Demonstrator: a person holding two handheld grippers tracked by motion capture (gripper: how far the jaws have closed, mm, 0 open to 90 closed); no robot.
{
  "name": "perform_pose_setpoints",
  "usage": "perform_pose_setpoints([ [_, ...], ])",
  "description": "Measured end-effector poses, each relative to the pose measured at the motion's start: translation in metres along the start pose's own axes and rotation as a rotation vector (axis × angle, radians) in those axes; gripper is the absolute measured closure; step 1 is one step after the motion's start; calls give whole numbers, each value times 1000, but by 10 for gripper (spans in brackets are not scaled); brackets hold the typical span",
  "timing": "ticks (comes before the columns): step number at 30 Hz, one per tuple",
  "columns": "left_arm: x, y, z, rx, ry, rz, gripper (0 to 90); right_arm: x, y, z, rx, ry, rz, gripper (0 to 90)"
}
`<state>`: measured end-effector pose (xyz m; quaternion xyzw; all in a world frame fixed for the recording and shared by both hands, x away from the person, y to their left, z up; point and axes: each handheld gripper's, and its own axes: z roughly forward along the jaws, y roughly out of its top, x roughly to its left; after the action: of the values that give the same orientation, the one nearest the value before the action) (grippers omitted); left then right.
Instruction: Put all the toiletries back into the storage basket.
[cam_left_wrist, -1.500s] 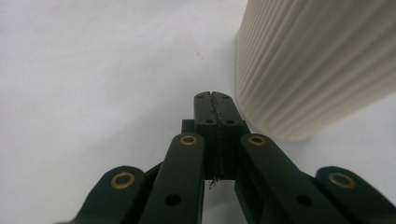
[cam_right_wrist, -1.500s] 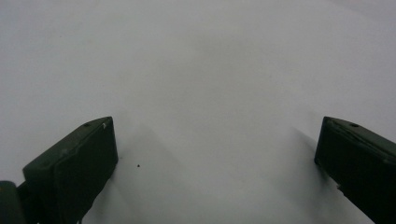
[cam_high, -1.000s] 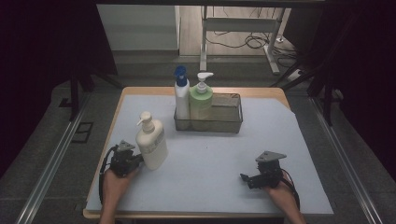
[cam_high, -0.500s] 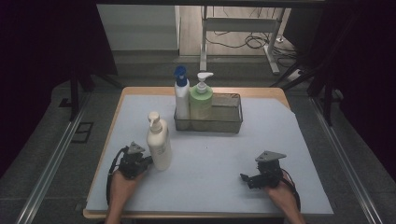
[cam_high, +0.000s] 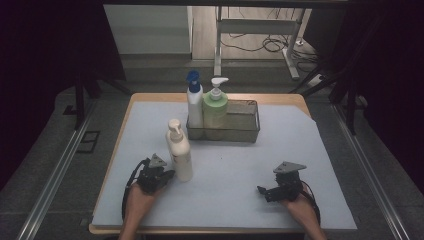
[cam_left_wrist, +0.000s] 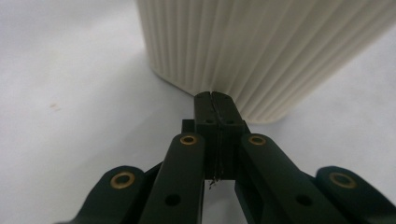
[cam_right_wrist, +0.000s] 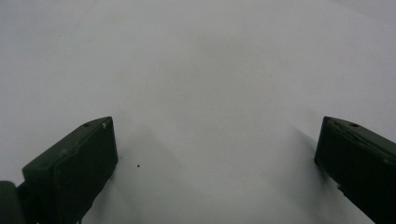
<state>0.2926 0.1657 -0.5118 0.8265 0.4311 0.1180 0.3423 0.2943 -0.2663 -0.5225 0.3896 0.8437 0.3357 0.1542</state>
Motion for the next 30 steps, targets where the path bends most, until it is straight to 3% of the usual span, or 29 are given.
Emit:
perform_pose_setpoints([
  [11,-13,9,13,6,-24,38,893,0,0,0,1,0,0,0],
  [20,-7,5,4,-19,-38,10,860,0,0,0,1,-2,1,0],
  [24,-1,1,-6,-37,-15,-7,764,0,1,0,7,-1,4,0],
  [30,2,-5,-9,-36,34,1,523,1,2,-1,16,-4,4,0],
])
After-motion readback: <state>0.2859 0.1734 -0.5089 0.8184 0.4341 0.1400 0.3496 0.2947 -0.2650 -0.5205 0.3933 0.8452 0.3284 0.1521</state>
